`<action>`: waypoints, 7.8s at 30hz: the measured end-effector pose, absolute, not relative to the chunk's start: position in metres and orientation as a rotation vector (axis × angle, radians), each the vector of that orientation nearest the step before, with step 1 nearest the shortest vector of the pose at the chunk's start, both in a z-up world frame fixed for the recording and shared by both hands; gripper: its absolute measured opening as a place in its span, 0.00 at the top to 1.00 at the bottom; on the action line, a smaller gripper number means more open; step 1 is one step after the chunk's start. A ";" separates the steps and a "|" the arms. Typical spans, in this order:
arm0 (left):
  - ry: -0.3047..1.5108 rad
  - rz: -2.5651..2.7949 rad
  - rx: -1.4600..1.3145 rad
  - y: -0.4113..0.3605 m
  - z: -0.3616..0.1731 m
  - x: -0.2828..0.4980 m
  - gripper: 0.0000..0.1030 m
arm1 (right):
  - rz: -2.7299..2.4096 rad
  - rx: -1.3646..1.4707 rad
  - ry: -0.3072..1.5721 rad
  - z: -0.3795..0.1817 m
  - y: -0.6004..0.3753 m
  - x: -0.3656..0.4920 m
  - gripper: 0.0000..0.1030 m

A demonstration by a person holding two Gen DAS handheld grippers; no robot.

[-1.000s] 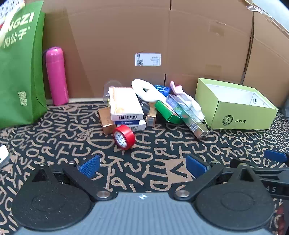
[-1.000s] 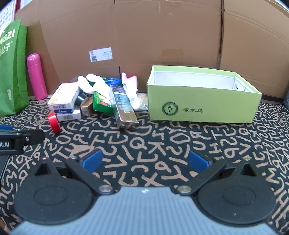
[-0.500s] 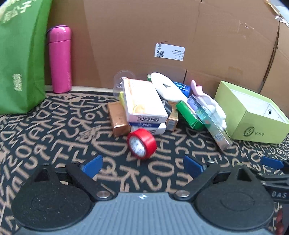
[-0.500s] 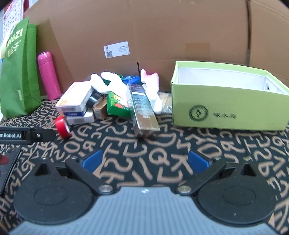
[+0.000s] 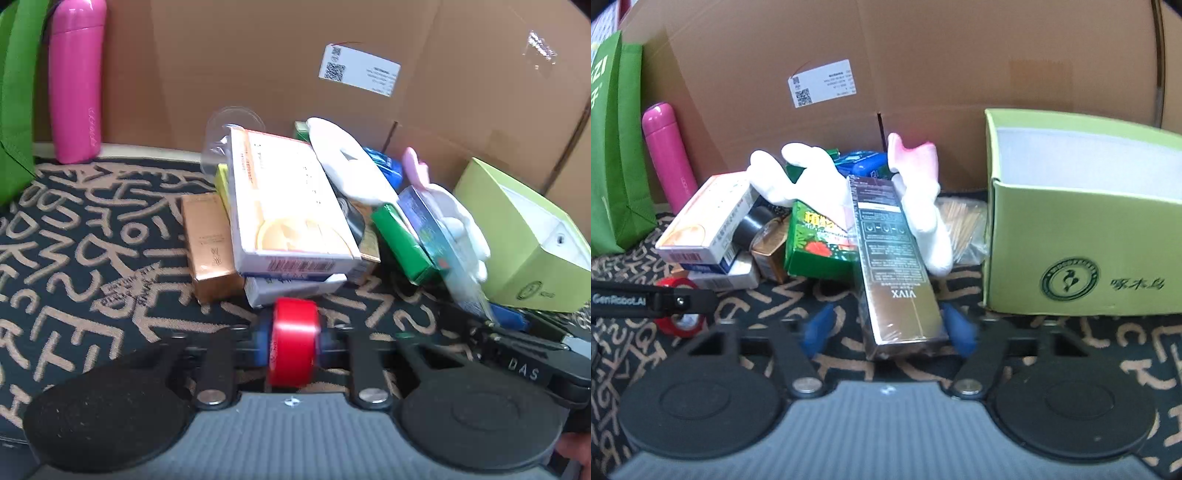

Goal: Organize objects
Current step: 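Grasp the red tape roll with the left gripper while the right grasps the silver box, then carry both items into the lime-green box and open both grippers, then grasp the orange-white medicine box with the left gripper while the right grasps the green box, then carry both boxes into the lime-green box and release them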

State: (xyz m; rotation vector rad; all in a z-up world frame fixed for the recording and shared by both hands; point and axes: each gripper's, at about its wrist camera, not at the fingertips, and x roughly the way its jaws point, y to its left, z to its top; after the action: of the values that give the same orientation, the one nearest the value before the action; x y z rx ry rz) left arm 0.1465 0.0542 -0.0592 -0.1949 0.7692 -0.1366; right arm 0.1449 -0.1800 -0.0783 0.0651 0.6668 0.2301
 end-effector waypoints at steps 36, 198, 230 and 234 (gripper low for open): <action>0.769 -0.329 0.117 0.028 -0.057 0.022 0.30 | 0.303 -0.009 0.719 -0.067 -0.193 0.041 0.42; 0.729 -0.325 0.130 0.018 -0.066 0.048 0.33 | 0.307 -0.087 0.703 -0.065 -0.185 0.024 0.34; 0.574 -0.572 -0.019 -0.165 0.044 0.206 0.34 | -0.120 -0.064 0.424 0.031 -0.367 0.108 0.40; 0.593 -0.525 0.025 -0.190 0.028 0.240 0.34 | -0.147 -0.043 0.479 0.020 -0.390 0.149 0.40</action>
State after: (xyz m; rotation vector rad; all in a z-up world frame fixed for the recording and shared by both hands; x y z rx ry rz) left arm 0.2405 -0.1899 0.0277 0.0249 0.5930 -0.5248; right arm 0.1494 -0.3903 0.0201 -0.0430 0.4795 -0.1467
